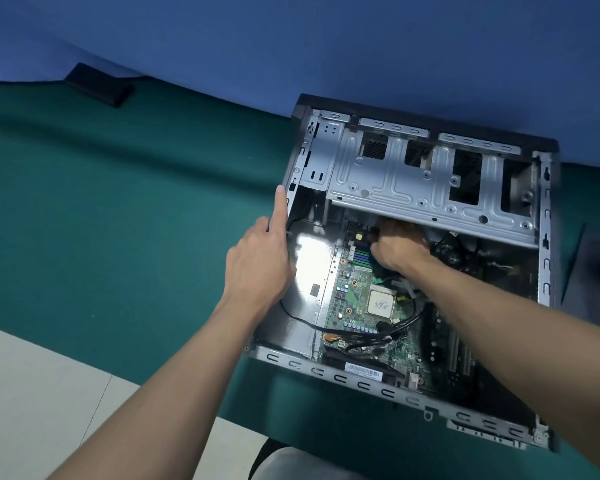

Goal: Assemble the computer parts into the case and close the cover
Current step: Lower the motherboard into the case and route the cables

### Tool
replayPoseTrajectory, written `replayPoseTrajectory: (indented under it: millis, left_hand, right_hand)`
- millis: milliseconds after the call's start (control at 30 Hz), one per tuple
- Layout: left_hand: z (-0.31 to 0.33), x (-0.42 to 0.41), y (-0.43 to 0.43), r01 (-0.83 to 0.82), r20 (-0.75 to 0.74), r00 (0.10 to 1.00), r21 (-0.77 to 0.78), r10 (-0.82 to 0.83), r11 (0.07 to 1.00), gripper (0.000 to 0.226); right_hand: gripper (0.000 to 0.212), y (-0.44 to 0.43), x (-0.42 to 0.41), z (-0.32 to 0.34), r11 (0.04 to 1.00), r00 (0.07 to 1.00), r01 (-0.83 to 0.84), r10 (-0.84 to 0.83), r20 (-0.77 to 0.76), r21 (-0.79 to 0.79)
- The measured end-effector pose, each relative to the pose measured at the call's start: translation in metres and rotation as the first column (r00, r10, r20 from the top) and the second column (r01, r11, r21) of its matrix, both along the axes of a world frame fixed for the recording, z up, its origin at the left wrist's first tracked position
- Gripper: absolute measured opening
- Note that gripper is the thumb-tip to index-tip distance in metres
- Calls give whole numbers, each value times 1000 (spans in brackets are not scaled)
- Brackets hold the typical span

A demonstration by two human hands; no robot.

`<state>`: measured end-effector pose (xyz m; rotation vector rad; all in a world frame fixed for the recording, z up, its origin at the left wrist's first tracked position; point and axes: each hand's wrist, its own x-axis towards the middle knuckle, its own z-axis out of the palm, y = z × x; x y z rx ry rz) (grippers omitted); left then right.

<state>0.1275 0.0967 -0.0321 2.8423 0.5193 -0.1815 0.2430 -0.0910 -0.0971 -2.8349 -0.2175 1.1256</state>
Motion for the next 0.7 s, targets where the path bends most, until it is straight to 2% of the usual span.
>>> replayPoseTrajectory:
  millis: [67,167,333,400,467,567,633,700]
  left_hand:
    - [0,-1,0,0,-3,1000,-11,0,1000,84]
    - [2,-2,-1,0,-3,1000,-14,0,1000,84]
    - [4,-1,-1,14,19,1000,-15,-13,1000,83]
    - [3,0,0,20,20,1000,-11,-20,1000,83]
    - [4,0,1,21,2,1000,-15,-21,1000,83]
    - [5,-3,2,22,9,1000,-10,-22,1000,84]
    - [6,-3,2,24,31,999,-13,-24,1000,83]
    - [7,-2,0,41,68,997,-3,-41,999,79]
  right_hand:
    - [33,-2,2,6,999,999,-42,43,-26,10]
    - [29,-14,4,10,993,992,-119,118,43,23]
    - [19,-35,-16,-4,997,959,-71,73,273,-18]
    - [29,-31,-11,-5,999,974,-44,44,222,-8]
    - [37,-24,3,0,999,998,-32,34,55,-30]
    - [53,-21,15,17,992,986,-126,123,-116,-22]
    - [55,-28,11,25,987,985,-158,155,-75,-31]
    - [43,-38,-5,34,992,987,-115,119,103,-46]
